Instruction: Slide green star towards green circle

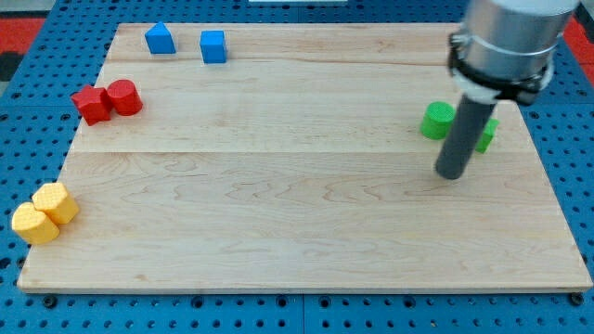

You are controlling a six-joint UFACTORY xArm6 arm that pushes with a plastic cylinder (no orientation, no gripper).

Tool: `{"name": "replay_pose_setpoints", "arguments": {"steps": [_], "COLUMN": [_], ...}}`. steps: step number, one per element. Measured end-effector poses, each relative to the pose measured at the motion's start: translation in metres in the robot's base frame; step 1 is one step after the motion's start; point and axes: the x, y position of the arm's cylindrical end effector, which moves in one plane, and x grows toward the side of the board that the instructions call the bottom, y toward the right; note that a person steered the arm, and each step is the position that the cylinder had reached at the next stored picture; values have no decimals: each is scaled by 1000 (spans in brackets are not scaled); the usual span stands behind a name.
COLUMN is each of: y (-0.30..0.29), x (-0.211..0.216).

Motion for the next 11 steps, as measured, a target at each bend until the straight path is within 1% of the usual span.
{"name": "replay_pose_setpoints", "arguments": {"steps": [1, 2, 3, 4, 5, 6, 7, 8, 9, 10, 11], "y": [25, 42, 56, 93, 61, 47, 145, 151, 92, 72, 91], "x": [-38, -53, -24, -60, -135, -143, -141, -137, -126, -90, -78]}}
